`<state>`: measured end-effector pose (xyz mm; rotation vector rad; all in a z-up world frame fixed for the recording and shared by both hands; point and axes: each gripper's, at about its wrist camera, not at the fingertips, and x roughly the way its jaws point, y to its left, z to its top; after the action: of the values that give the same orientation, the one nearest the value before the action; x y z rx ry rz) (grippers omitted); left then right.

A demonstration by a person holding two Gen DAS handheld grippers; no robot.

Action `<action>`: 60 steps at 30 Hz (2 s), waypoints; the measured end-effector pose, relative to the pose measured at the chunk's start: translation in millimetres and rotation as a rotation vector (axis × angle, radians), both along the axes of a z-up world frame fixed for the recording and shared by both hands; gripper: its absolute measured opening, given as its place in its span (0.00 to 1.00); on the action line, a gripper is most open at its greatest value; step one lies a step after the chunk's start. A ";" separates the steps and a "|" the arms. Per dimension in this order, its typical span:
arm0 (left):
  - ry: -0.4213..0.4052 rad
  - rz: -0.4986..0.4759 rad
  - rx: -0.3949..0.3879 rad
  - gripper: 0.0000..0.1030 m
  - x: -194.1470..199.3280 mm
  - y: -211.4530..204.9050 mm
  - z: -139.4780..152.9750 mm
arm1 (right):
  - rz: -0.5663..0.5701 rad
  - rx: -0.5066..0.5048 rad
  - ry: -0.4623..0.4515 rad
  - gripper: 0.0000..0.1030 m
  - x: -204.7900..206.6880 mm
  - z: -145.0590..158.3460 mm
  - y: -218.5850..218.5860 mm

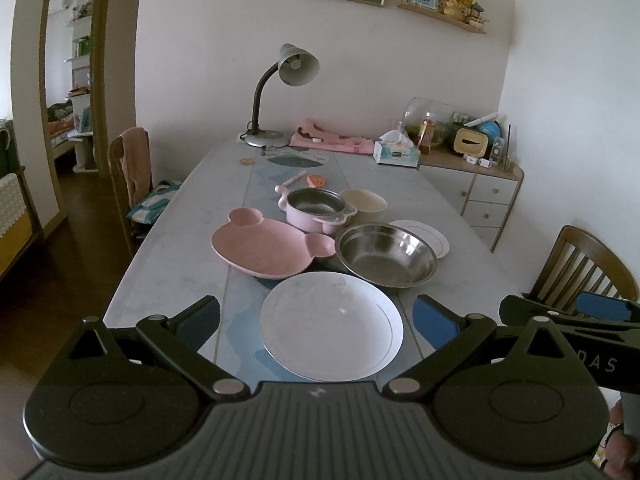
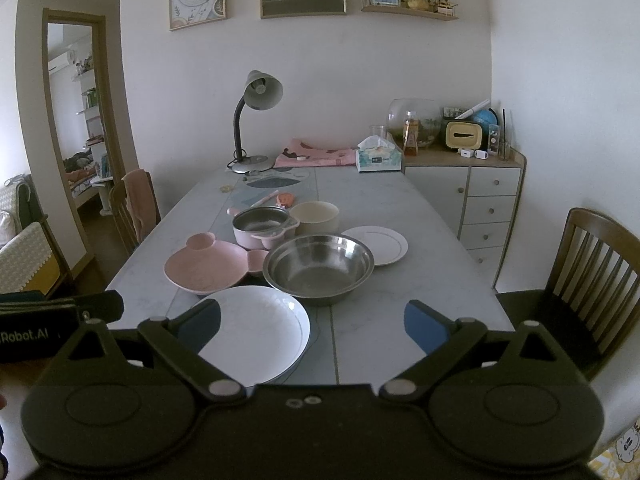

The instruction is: Organize plates and bowls

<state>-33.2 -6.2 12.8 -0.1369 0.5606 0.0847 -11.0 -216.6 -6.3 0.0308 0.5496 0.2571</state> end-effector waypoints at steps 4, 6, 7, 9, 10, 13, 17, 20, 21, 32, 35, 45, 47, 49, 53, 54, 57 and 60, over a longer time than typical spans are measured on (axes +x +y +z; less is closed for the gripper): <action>0.007 0.002 -0.001 1.00 3.9 0.1 0.4 | 0.002 -0.002 0.001 0.96 0.1 -0.5 -0.7; 0.011 0.002 -0.002 1.00 6.9 -0.3 0.8 | 0.004 -0.003 0.003 0.96 1.2 0.1 -1.9; 0.014 0.002 -0.003 1.00 9.4 -0.4 1.3 | 0.006 -0.003 0.004 0.96 2.2 0.4 -2.5; 0.017 0.003 -0.006 1.00 12.8 0.1 0.8 | 0.009 -0.005 0.009 0.96 5.5 0.3 -2.6; 0.017 0.003 -0.009 1.00 14.2 0.5 0.5 | 0.012 -0.005 0.011 0.96 7.4 0.5 -2.7; 0.026 0.006 -0.013 1.00 20.7 1.5 -1.3 | 0.022 -0.011 0.013 0.96 13.5 0.1 -1.7; 0.033 0.006 -0.024 1.00 31.2 3.4 -4.6 | 0.031 -0.017 0.018 0.96 22.1 -1.8 -1.4; 0.038 0.005 -0.029 1.00 41.5 5.3 -8.1 | 0.040 -0.021 0.019 0.96 30.4 -3.5 -0.3; 0.035 0.006 -0.027 1.00 45.4 5.9 -9.6 | 0.044 -0.021 0.020 0.96 33.6 -4.4 -0.1; 0.107 0.012 0.056 1.00 107.2 26.0 -63.7 | 0.100 -0.089 0.110 0.81 108.3 -58.0 8.4; 0.178 -0.011 0.057 0.99 128.3 31.7 -82.0 | 0.127 -0.108 0.203 0.74 134.1 -86.1 12.6; 0.371 0.021 -0.042 0.61 183.9 59.5 -132.3 | 0.156 -0.072 0.424 0.41 184.6 -141.2 27.3; 0.399 0.010 -0.053 0.56 190.1 61.7 -139.5 | 0.159 -0.053 0.457 0.36 191.8 -146.4 27.8; 0.432 0.009 -0.080 0.47 193.8 63.8 -144.8 | 0.157 -0.023 0.491 0.33 197.2 -149.5 28.1; 0.483 0.026 -0.149 0.32 198.1 71.4 -157.2 | 0.166 0.021 0.548 0.24 204.2 -155.8 29.2; 0.492 0.032 -0.167 0.31 197.9 74.0 -159.7 | 0.173 0.034 0.561 0.23 204.0 -157.2 29.8; 0.509 0.052 -0.216 0.20 195.6 81.5 -164.8 | 0.184 0.062 0.586 0.11 205.6 -160.3 30.8; 0.505 0.056 -0.253 0.16 188.8 87.4 -165.5 | 0.176 0.068 0.588 0.11 203.7 -159.5 31.5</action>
<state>155.6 81.2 -152.6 -0.3840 1.0722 0.1030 192.7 -185.1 -165.7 0.1271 1.1310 0.4424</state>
